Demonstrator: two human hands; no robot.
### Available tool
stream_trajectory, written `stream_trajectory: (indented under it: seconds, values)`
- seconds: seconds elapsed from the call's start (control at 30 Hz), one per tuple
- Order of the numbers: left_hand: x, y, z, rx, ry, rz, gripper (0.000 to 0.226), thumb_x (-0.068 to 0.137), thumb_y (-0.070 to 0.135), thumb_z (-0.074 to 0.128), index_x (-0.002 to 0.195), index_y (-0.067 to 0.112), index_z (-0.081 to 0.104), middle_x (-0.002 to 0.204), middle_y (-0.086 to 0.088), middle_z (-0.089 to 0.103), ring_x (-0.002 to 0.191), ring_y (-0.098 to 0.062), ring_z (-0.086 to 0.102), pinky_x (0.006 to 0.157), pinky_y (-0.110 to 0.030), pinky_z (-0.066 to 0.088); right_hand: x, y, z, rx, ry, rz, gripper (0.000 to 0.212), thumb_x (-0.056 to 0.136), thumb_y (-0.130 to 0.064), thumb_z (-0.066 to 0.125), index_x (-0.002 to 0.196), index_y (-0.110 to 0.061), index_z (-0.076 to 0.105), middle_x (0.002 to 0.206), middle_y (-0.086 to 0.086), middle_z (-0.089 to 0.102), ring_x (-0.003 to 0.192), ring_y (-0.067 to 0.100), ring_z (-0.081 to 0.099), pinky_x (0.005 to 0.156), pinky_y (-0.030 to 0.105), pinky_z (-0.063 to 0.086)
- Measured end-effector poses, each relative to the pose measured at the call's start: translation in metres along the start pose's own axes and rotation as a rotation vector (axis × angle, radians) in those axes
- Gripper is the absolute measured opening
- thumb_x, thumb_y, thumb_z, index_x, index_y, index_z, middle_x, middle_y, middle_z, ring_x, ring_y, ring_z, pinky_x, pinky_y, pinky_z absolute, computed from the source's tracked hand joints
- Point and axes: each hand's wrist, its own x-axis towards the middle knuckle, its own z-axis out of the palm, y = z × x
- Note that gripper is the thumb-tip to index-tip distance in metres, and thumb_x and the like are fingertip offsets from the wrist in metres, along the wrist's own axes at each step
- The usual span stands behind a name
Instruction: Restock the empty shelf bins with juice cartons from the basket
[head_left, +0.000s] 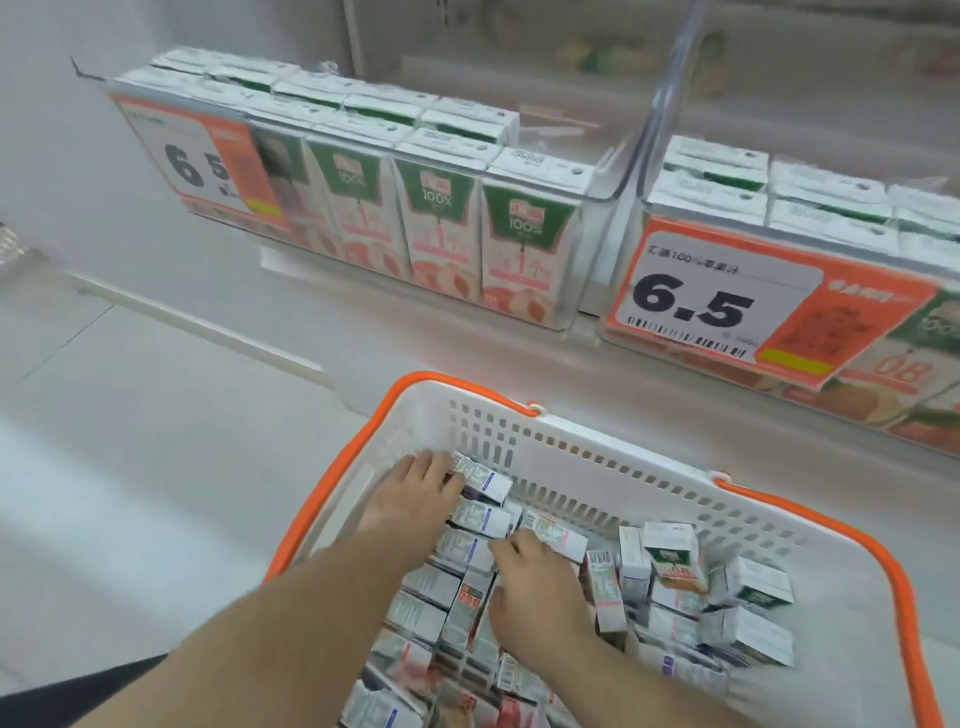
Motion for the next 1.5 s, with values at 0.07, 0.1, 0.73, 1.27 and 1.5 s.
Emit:
stream_trajectory:
  seconds: [0.07, 0.1, 0.73, 1.27, 1.5]
  values:
    - [0.004, 0.001, 0.006, 0.04, -0.023, -0.018, 0.072, 0.082, 0.015, 0.062, 0.141, 0.012, 0.022, 0.148, -0.02, 0.021, 0.134, -0.039, 0.026, 0.113, -0.046, 0.026, 0.011, -0.002, 0.014, -0.013, 0.046, -0.032, 0.043, 0.069, -0.021, 0.072, 0.111, -0.017, 0.063, 0.102, 0.003, 0.057, 0.089, 0.024, 0.063, 0.076, 0.035, 0.053]
    - [0.006, 0.002, 0.005, 0.048, -0.031, -0.022, 0.073, 0.081, 0.015, 0.064, 0.14, 0.013, 0.022, 0.147, -0.02, 0.022, 0.133, -0.039, 0.027, 0.112, -0.046, 0.026, 0.016, -0.003, 0.02, -0.034, 0.057, -0.035, 0.046, 0.058, -0.025, 0.079, 0.101, -0.019, 0.066, 0.093, 0.002, 0.058, 0.076, 0.022, 0.064, 0.065, 0.034, 0.055]
    - [-0.034, -0.003, -0.054, -0.321, -0.058, -0.144, 0.062, 0.08, 0.03, 0.07, 0.132, 0.022, 0.036, 0.125, -0.001, 0.054, 0.111, -0.023, 0.056, 0.092, -0.038, 0.048, -0.055, 0.051, -0.055, 0.064, 0.202, 0.001, 0.046, 0.084, -0.004, 0.055, 0.125, -0.026, 0.05, 0.131, -0.008, 0.047, 0.123, 0.019, 0.042, 0.093, 0.024, 0.023]
    - [-0.105, -0.023, -0.223, -1.388, -0.113, -0.034, 0.048, 0.072, -0.011, 0.071, 0.108, 0.018, 0.059, 0.082, -0.014, 0.066, 0.052, -0.021, 0.059, 0.043, -0.025, 0.044, -0.159, 0.018, -0.246, 0.123, 0.492, -0.201, 0.027, 0.084, -0.02, 0.068, 0.097, -0.035, 0.05, 0.089, -0.023, 0.05, 0.083, 0.002, 0.045, 0.072, 0.026, 0.042]
    - [-0.11, -0.026, -0.231, -2.064, -0.225, -0.015, 0.059, 0.072, -0.016, 0.056, 0.126, 0.007, 0.05, 0.108, -0.022, 0.061, 0.087, -0.031, 0.062, 0.07, -0.038, 0.053, -0.163, 0.015, -0.265, 0.627, 0.575, -0.072, 0.041, 0.067, 0.001, 0.08, 0.085, -0.03, 0.063, 0.085, -0.004, 0.065, 0.068, 0.002, 0.054, 0.059, 0.017, 0.044]
